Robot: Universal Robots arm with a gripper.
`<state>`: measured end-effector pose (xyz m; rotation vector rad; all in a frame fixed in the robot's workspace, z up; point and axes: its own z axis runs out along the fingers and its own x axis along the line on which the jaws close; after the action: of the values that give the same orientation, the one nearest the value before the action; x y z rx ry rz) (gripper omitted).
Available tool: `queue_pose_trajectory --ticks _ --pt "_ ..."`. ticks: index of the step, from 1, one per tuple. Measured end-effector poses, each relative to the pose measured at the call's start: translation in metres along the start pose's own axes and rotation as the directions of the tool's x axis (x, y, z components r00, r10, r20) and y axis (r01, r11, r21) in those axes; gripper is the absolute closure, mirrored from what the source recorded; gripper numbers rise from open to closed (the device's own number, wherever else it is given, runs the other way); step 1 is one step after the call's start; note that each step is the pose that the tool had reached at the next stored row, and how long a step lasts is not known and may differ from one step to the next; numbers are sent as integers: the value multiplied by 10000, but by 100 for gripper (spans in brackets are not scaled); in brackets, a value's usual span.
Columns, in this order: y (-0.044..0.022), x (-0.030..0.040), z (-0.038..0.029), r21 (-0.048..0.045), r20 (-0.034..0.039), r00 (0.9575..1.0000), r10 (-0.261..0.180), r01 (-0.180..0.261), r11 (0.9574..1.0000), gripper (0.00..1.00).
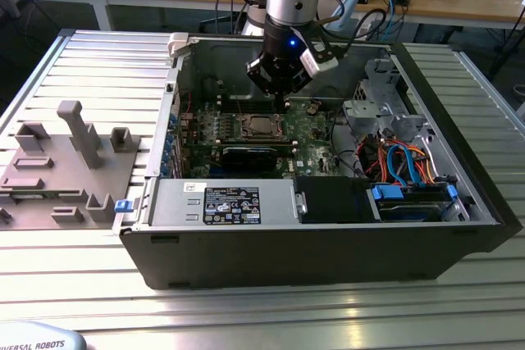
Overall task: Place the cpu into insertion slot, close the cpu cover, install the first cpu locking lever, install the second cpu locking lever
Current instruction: 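Install the first cpu locking lever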
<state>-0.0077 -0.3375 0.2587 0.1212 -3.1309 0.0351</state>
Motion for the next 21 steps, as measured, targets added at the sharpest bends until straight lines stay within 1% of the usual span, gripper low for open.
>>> queue_pose_trajectory --ticks 5,8,13,14,15,21 --pt "1 5 0 -1 0 10000 -1 1 10000 89" --pt "2 24 1 -1 0 10000 -1 1 10000 89" --pt "3 33 1 -1 1 10000 -2 2 10000 89" --pt "4 55 3 0 0 10000 -2 2 10000 89" --pt "5 58 8 0 0 10000 -2 2 10000 89" --pt "5 58 17 -1 1 10000 -2 2 10000 89"
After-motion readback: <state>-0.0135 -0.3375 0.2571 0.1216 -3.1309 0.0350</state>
